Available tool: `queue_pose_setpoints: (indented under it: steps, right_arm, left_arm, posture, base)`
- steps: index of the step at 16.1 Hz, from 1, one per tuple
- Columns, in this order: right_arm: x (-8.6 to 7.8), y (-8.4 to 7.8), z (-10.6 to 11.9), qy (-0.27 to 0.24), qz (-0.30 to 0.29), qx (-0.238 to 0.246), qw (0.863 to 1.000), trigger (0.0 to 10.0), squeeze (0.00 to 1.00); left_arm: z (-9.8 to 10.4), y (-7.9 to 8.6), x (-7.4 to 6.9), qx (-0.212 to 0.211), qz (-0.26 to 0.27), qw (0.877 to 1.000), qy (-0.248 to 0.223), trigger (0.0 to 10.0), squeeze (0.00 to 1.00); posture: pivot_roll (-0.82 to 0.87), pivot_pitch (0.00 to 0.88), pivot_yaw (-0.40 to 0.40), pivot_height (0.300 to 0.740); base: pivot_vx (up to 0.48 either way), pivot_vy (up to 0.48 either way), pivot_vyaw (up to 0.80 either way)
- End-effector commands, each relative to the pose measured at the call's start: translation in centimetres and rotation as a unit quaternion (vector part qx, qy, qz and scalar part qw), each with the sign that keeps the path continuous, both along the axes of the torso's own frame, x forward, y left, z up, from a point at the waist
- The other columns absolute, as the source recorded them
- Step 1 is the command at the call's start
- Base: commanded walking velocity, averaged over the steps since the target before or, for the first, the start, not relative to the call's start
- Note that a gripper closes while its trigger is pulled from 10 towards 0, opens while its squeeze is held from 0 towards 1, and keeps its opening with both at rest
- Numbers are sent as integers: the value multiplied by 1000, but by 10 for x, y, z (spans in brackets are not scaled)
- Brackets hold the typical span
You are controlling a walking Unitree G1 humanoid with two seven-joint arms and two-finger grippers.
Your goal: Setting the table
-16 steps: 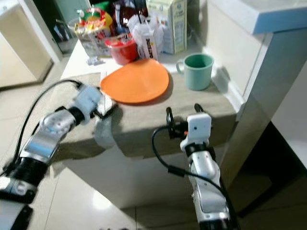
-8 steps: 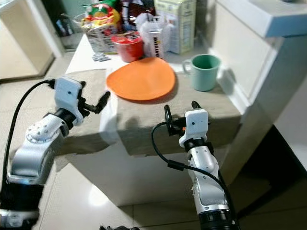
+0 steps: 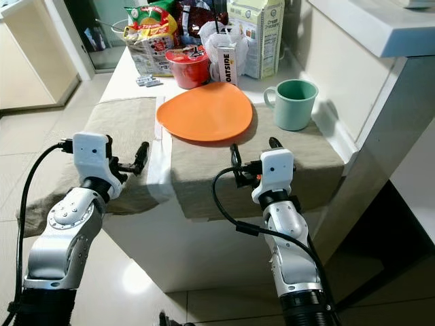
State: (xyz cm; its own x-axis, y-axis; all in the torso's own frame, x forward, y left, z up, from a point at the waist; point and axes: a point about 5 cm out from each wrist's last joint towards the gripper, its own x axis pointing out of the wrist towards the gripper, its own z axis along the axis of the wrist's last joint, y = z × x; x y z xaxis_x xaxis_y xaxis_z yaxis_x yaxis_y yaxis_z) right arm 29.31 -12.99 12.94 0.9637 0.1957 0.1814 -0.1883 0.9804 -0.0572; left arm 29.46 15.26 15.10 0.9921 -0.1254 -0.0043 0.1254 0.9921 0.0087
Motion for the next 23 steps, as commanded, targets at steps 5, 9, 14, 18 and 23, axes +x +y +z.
queue_pose_setpoints:
  steps: [5,9,14,18,23]
  right_arm:
    - [4,3,4,-6,8,5,1000,10000,0]
    - [5,4,4,-6,12,4,1000,10000,0]
    - [6,5,3,-6,16,1,1000,10000,0]
    - [6,5,1,-4,16,0,1000,10000,0]
    - [6,8,1,-5,21,0,1000,10000,0]
  left_arm:
    - [-7,4,-5,-2,18,1000,9,10000,1000]
    - [-15,5,-4,-40,38,998,32,10000,1000]
    - [-13,-3,-1,-41,11,999,33,10000,1000]
    - [-12,-5,-1,-7,8,1000,21,0,1000]
    - [-9,-5,0,-22,-3,1000,14,0,47]
  posture:
    - [-150,0,124,740]
    - [-149,0,117,740]
    - [-151,0,116,740]
    - [-153,0,115,740]
    - [-147,0,114,740]
  base:
    - [0,0,0]
    - [0,0,0]
    - [0,0,0]
    - [0,0,0]
    - [0,0,0]
